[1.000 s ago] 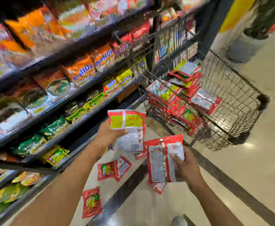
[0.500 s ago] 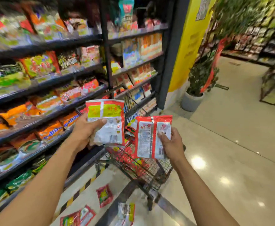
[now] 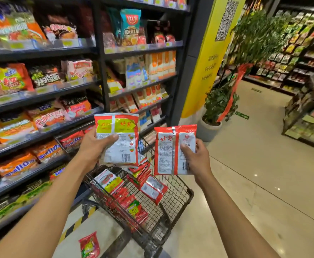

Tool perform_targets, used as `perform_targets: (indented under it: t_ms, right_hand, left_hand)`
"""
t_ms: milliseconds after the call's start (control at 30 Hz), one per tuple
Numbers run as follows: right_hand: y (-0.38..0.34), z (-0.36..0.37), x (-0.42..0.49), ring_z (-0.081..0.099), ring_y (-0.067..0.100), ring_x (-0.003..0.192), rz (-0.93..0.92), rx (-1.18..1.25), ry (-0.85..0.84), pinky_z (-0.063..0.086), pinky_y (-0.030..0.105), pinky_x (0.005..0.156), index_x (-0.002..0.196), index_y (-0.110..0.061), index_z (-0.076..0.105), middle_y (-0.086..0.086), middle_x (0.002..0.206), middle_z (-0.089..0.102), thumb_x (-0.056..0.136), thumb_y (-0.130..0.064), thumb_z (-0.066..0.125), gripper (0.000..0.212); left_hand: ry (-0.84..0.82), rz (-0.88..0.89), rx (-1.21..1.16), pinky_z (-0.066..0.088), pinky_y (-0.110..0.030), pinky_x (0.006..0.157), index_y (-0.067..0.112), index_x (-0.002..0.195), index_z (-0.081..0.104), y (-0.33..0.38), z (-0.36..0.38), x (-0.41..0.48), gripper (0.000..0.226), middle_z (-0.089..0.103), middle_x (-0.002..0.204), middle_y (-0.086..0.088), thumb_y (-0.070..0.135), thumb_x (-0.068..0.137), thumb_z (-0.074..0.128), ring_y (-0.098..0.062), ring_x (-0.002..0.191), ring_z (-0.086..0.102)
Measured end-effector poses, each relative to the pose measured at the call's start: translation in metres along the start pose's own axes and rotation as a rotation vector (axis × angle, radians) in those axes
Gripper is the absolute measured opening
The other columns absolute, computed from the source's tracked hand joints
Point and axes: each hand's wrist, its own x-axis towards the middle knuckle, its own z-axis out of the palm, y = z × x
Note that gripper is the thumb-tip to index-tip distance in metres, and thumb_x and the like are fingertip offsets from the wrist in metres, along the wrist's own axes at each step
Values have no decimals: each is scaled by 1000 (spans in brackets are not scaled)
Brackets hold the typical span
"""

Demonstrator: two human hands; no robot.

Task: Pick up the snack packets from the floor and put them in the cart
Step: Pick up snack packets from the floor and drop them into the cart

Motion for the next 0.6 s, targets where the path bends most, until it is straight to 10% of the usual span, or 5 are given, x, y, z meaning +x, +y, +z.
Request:
perform_targets:
  t_ms: [600]
  right_hand:
    - [127,77,179,78,21,86,184,-186,-318,65,43,75,106,-20,60,3,99,76,96,-21,71,14]
  left_hand:
    - [193,-266,26,59,-49,89,19,125,68,-120,21,114,42,79,107,3,18,85,82,-21,97,77]
